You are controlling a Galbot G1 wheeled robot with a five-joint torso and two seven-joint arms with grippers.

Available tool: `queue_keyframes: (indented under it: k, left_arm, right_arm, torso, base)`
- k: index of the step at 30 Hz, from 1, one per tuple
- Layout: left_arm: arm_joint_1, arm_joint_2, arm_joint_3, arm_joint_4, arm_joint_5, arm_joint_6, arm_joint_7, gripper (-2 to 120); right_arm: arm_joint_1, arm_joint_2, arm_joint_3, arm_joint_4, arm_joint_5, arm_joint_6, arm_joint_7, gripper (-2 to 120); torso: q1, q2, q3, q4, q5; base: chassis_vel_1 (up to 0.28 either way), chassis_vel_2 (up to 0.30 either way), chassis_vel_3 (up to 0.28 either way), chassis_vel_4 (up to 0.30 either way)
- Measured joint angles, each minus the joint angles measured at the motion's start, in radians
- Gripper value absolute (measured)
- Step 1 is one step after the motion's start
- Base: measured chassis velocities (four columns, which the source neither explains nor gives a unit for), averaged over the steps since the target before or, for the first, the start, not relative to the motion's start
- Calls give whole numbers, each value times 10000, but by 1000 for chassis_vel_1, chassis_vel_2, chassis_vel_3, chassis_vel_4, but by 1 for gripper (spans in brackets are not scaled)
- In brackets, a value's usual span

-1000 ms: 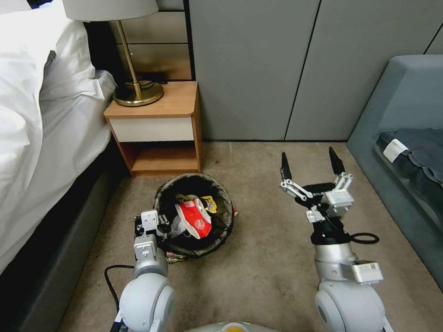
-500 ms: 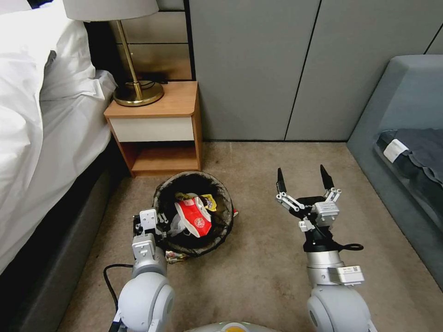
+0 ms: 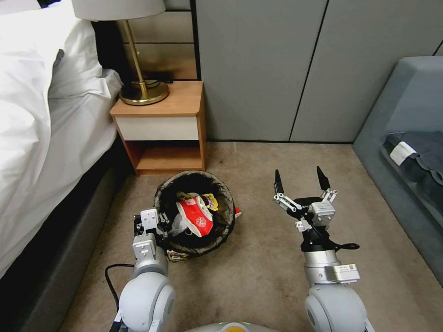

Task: Pick up the trash bin, then pick up the garbage from the floor and place it into the trash bin.

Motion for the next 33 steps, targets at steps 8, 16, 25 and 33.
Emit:
queue_keyframes:
  k: [8, 16, 25, 33]
  left_arm:
    - [5, 6, -45, -29, -9, 0, 0, 0]
    - [3, -35, -21, 34, 36, -39, 0, 0]
    - [-46, -40, 16, 129, 104, -84, 2, 0]
    - [-54, -14, -37, 69, 83, -78, -9, 0]
  right_arm:
    - [142, -31, 157, 0, 95, -45, 0, 100]
    - [222, 11, 124, -56, 102, -64, 0, 100]
    - [332, -17, 98, -131, 94, -81, -1, 100]
    - [545, -130, 5, -217, 250, -275, -2, 100]
  torso:
    - [0, 0, 0, 0, 1]
    - [-1, 0, 0, 1, 0]
    - [0, 0, 0, -1, 1]
    - [-1, 0, 0, -1, 0]
  base:
    - [0, 0, 0, 0]
    - [0, 0, 0, 0]
    - [0, 0, 0, 0]
    - [0, 0, 0, 0]
